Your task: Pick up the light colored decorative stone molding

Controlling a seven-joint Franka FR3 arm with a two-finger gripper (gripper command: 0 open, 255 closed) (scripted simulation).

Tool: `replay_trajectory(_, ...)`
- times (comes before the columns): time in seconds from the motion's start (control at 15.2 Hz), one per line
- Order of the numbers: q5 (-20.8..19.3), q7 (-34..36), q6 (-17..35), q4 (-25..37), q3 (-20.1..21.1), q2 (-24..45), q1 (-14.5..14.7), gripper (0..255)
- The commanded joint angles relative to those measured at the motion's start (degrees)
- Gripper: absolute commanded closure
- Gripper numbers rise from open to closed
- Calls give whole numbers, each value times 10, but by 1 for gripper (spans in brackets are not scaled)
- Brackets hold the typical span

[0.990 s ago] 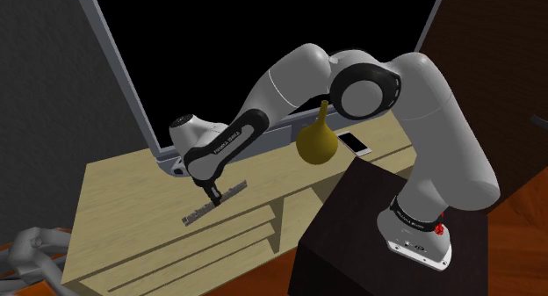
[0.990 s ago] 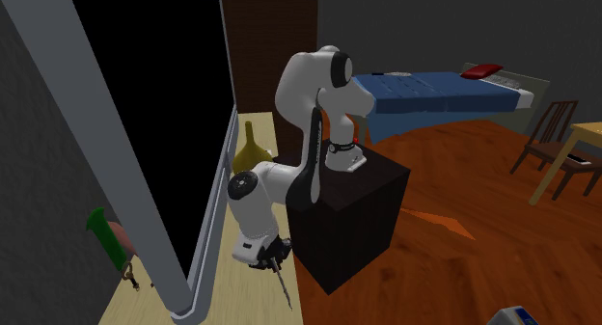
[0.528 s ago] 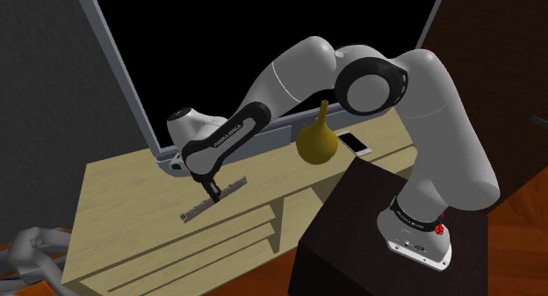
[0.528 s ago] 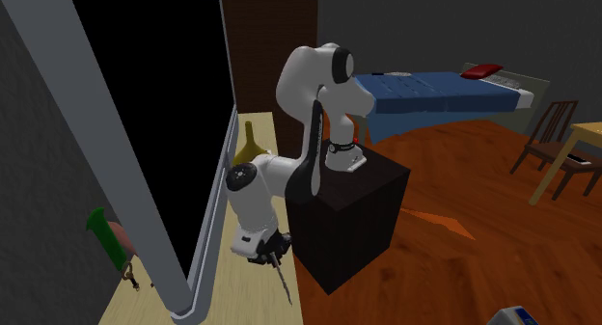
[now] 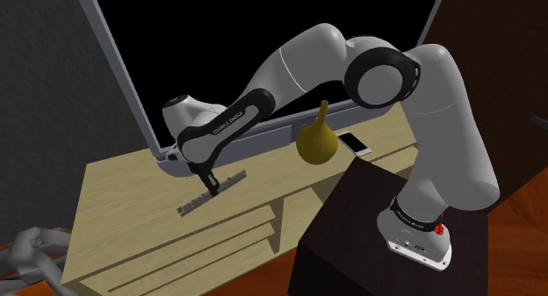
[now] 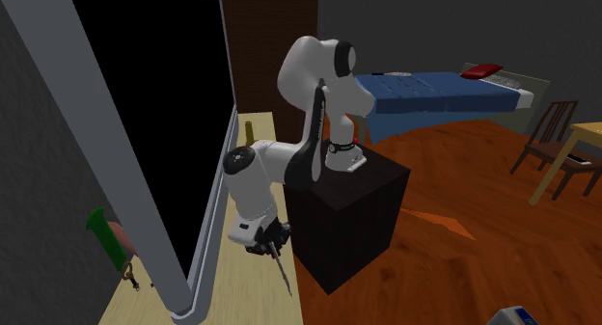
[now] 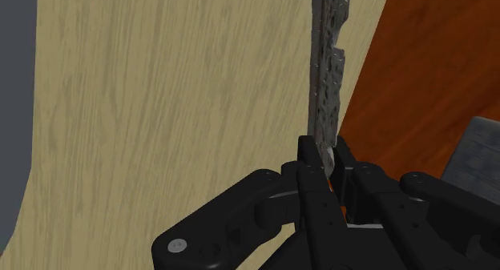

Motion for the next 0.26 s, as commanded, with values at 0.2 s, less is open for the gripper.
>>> replay_trajectory(0.2, 1, 0, -18, 5, 1, -14, -1, 255)
